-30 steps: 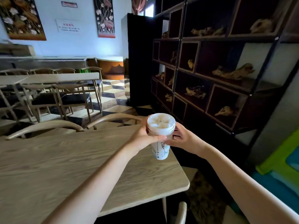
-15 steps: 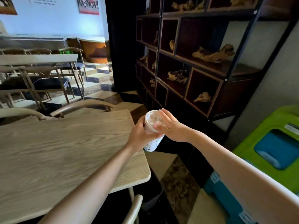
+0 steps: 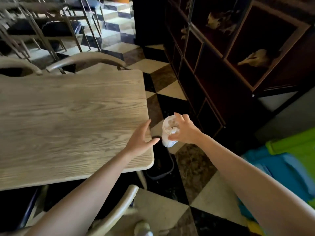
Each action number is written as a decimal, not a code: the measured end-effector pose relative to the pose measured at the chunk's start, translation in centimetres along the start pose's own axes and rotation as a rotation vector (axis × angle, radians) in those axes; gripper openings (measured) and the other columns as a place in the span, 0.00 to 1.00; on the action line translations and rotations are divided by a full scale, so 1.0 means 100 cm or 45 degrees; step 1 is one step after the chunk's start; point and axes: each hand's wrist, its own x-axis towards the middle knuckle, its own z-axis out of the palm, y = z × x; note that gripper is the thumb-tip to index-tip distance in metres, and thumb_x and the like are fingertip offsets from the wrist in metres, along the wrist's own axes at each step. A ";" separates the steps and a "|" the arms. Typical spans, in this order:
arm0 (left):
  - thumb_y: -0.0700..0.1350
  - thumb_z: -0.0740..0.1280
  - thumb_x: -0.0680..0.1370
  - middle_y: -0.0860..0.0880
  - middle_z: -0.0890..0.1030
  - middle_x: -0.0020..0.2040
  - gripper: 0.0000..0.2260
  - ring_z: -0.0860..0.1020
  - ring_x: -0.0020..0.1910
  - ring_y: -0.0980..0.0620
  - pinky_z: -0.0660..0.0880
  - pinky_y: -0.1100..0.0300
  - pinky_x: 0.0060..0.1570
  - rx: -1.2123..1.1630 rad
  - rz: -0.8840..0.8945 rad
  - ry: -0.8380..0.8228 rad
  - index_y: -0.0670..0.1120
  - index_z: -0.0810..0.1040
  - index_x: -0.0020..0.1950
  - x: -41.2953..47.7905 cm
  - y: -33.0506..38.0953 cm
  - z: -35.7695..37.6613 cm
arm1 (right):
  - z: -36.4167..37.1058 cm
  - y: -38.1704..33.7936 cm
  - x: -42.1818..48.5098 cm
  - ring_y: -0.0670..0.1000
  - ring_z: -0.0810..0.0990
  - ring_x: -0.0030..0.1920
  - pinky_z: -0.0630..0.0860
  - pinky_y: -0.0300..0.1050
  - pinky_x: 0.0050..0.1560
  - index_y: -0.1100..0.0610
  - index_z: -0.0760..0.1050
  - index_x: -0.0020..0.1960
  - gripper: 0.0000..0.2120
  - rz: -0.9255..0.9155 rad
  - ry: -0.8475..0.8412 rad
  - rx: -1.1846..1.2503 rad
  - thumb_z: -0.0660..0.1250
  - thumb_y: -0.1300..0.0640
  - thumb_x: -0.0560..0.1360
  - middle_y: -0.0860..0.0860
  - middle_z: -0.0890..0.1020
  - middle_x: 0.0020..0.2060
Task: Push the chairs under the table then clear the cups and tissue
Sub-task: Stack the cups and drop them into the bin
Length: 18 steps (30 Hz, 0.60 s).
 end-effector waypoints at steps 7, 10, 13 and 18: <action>0.69 0.45 0.70 0.46 0.53 0.79 0.40 0.49 0.79 0.46 0.46 0.42 0.76 0.686 0.032 0.154 0.49 0.55 0.78 0.040 -0.091 0.045 | 0.165 0.094 0.083 0.60 0.60 0.70 0.62 0.52 0.69 0.56 0.51 0.75 0.47 0.134 0.019 0.100 0.76 0.50 0.66 0.56 0.60 0.69; 0.67 0.45 0.73 0.47 0.54 0.79 0.36 0.50 0.79 0.47 0.48 0.42 0.76 0.780 0.099 0.254 0.51 0.56 0.78 0.039 -0.097 0.051 | 0.236 0.124 0.111 0.59 0.60 0.70 0.62 0.51 0.71 0.57 0.50 0.75 0.49 0.170 -0.030 0.131 0.77 0.51 0.65 0.57 0.59 0.70; 0.68 0.45 0.73 0.49 0.53 0.80 0.35 0.48 0.79 0.49 0.46 0.44 0.76 0.773 0.088 0.250 0.53 0.56 0.77 0.040 -0.097 0.051 | 0.291 0.144 0.134 0.60 0.58 0.71 0.61 0.53 0.72 0.57 0.50 0.75 0.50 0.215 -0.076 0.133 0.77 0.51 0.65 0.57 0.57 0.71; 0.68 0.45 0.74 0.49 0.52 0.80 0.35 0.48 0.79 0.50 0.45 0.45 0.77 0.813 0.110 0.247 0.53 0.55 0.77 0.040 -0.100 0.051 | 0.332 0.163 0.148 0.61 0.57 0.72 0.61 0.54 0.71 0.59 0.50 0.76 0.49 0.218 -0.097 0.165 0.77 0.52 0.66 0.59 0.57 0.72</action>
